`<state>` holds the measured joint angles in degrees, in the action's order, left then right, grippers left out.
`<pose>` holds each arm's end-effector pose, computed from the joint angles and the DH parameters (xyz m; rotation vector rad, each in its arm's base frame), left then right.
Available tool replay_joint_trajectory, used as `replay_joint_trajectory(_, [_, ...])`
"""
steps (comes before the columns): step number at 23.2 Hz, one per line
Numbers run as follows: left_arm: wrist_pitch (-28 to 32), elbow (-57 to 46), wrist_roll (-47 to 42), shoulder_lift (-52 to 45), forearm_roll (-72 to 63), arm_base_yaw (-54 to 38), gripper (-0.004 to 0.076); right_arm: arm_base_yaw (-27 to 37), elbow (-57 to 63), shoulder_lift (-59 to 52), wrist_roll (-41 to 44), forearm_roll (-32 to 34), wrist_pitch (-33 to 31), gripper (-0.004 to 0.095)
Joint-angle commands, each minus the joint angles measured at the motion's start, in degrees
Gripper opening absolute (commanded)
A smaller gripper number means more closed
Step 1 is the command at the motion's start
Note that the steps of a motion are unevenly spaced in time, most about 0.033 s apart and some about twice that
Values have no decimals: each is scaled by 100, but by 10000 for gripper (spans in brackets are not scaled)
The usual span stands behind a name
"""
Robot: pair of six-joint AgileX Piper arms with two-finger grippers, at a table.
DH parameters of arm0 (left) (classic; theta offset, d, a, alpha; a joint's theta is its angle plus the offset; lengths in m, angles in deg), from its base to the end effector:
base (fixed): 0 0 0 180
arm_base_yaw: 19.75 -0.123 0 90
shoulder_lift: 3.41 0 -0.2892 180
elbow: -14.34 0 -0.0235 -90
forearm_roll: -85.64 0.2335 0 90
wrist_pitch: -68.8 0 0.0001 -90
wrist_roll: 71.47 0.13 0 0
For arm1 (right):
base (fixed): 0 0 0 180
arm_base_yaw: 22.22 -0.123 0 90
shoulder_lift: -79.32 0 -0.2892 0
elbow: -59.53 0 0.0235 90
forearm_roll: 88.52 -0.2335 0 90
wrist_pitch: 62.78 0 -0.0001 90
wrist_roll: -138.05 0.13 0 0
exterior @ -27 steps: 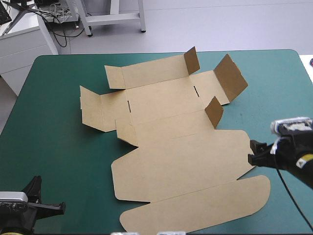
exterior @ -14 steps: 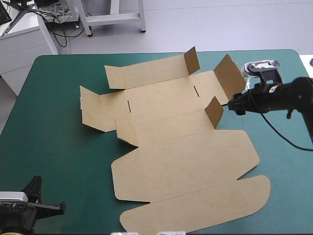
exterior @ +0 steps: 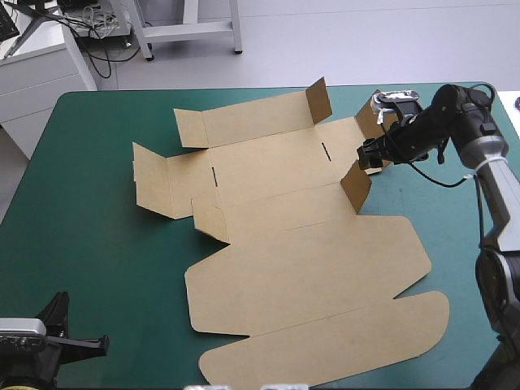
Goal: Fold the box
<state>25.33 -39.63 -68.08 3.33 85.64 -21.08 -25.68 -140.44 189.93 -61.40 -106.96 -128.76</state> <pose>0.0310 0.0007 0.2597 0.0327 1.8184 0.0583 0.3841 0.0609 0.3013 -0.4382 2.6392 0.3518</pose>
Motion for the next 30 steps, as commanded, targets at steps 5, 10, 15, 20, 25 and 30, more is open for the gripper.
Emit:
replay_joint_trajectory(5, [421,138,-7,24,-53,12,-10,-36,-465,583,-187,-375,-259,710])
replay_joint_trajectory(10, [421,138,-7,24,-53,12,-10,-41,-469,807,-460,-551,-367,679])
replay_joint_trajectory(15, [421,138,-18,24,-53,12,-10,-158,-517,907,-747,-574,-468,295])
replay_joint_trajectory(20, [421,138,-18,24,-53,12,-10,-207,-517,992,-1063,-593,-480,-21])
replay_joint_trajectory(25, [421,138,-18,24,-53,12,-10,-220,-540,990,-2358,-421,-457,-20])
replay_joint_trajectory(30, [421,138,-18,24,-53,12,-10,-362,-769,1003,-3040,-32,-141,-20])
